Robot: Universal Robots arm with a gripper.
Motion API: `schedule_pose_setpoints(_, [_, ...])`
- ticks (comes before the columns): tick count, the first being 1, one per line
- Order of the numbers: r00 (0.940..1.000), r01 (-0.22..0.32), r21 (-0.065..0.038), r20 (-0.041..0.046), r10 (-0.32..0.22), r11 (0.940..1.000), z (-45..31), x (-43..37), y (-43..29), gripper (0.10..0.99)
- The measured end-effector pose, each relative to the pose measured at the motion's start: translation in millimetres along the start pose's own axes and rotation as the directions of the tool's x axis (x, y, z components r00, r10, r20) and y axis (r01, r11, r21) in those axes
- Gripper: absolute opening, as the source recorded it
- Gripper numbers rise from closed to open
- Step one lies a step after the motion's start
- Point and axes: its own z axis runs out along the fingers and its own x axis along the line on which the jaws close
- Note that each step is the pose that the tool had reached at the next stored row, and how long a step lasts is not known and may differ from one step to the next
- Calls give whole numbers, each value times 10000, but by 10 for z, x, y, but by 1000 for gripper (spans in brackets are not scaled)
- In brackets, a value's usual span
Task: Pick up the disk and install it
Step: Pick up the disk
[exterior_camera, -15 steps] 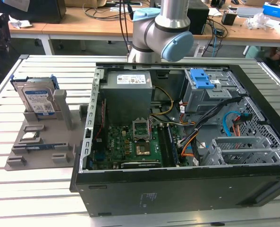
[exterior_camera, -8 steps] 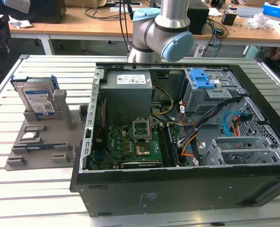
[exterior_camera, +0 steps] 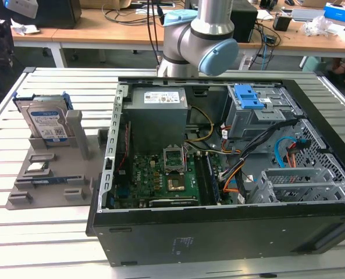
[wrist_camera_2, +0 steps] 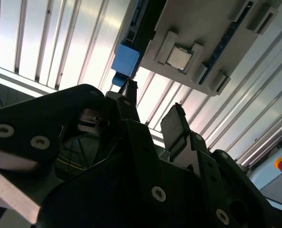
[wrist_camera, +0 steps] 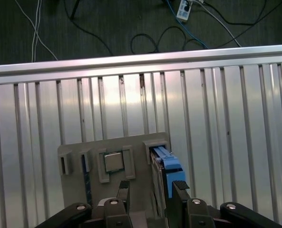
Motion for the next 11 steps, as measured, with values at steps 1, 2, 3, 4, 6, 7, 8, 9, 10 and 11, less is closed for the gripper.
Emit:
schedule_pose_setpoints(1, [10000, 0, -1, -1, 0, 10000, 3, 0, 0, 482])
schedule_pose_setpoints(2, [10000, 0, 0, -1, 0, 10000, 8, 0, 0, 482])
schedule_pose_setpoints(3, [10000, 0, 0, 0, 0, 10000, 16, 0, -1, 482])
schedule_pose_setpoints(4, [10000, 0, -1, -1, 0, 10000, 25, 0, -3, 482])
schedule_pose_setpoints(6, [10000, 1, 0, 0, -1, 10000, 35, 0, -16, 482])
schedule_pose_setpoints(7, [10000, 0, -1, -1, 0, 10000, 42, -3, -27, 482])
schedule_pose_setpoints(8, [10000, -1, 0, -2, 1, 10000, 47, -4, -34, 482])
schedule_pose_setpoints(9, [10000, -1, 0, -3, 1, 10000, 51, -6, -40, 482])
schedule_pose_setpoints(10, [10000, -1, 0, -3, 1, 10000, 56, -11, -48, 482])
schedule_pose_setpoints(11, [10000, 0, 0, -2, 0, 10000, 59, -13, -53, 482])
